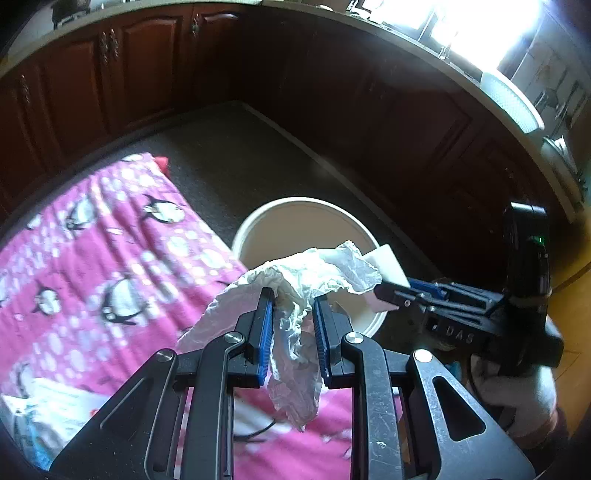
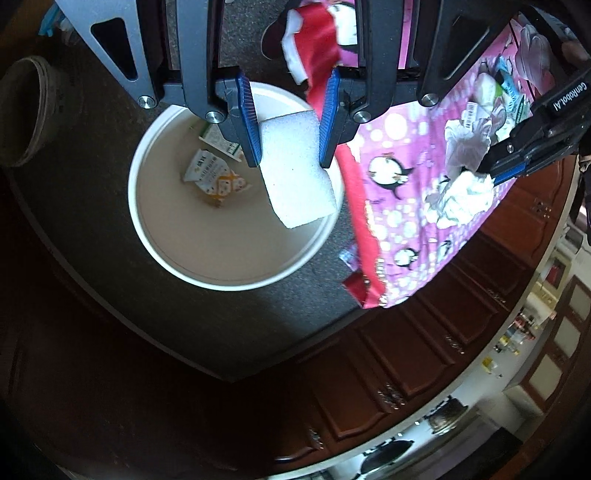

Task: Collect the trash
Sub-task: 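Carry the tissue and white sponge to the bucket and release both, then move both open tools back over the trash on the pink cloth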

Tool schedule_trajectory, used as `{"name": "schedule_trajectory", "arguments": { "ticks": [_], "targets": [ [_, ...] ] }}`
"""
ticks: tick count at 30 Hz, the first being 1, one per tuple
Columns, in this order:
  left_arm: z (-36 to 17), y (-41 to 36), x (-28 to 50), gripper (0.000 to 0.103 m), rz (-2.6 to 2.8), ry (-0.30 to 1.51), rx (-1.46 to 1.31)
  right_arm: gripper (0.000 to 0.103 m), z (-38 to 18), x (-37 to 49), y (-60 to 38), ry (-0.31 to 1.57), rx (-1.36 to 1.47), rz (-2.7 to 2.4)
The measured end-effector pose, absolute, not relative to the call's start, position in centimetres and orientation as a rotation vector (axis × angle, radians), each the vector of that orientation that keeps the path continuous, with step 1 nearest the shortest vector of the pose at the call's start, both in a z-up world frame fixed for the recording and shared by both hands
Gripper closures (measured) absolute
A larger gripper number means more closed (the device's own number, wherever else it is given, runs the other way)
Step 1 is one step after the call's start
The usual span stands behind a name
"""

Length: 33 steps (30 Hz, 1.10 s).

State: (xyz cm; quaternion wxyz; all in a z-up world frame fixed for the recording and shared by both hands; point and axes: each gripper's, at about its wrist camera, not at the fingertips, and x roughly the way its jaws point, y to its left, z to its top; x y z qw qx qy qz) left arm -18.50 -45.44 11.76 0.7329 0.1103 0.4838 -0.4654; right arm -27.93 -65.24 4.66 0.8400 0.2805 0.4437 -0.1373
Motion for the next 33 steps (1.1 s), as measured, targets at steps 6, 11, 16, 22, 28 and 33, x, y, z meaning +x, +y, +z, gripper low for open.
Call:
{"name": "schedule_trajectory", "arguments": {
  "ticks": [6,11,16,22,28,33],
  "targets": [
    [10.3,-47.3,-18.3,0.085,-1.032,1.089,0.215,0.074,3.7,-27.8,-66.2,0.959,0.597,-0.321],
    [9.5,-48.0,-18.4,0.084,-1.028,1.095,0.215,0.074,2.7,-27.6,-66.8,0.977,0.604,-0.339],
    [9.1,-48.1,-18.1,0.066,-1.031,1.103,0.188,0.065,1.8,-27.2,-67.1,0.994,0.606,-0.370],
    [9.3,-47.7,-17.8,0.047,-1.043,1.102,0.150,0.062,1.5,-27.5,-67.5,1.003,0.611,-0.395],
    [9.3,-46.9,-17.6,0.046,-1.034,1.106,0.140,0.060,1.5,-27.6,-67.4,1.001,0.623,-0.396],
    [9.7,-46.4,-17.9,0.046,-1.035,1.088,0.148,0.060,1.6,-27.6,-67.0,1.003,0.621,-0.391]
  ]
}}
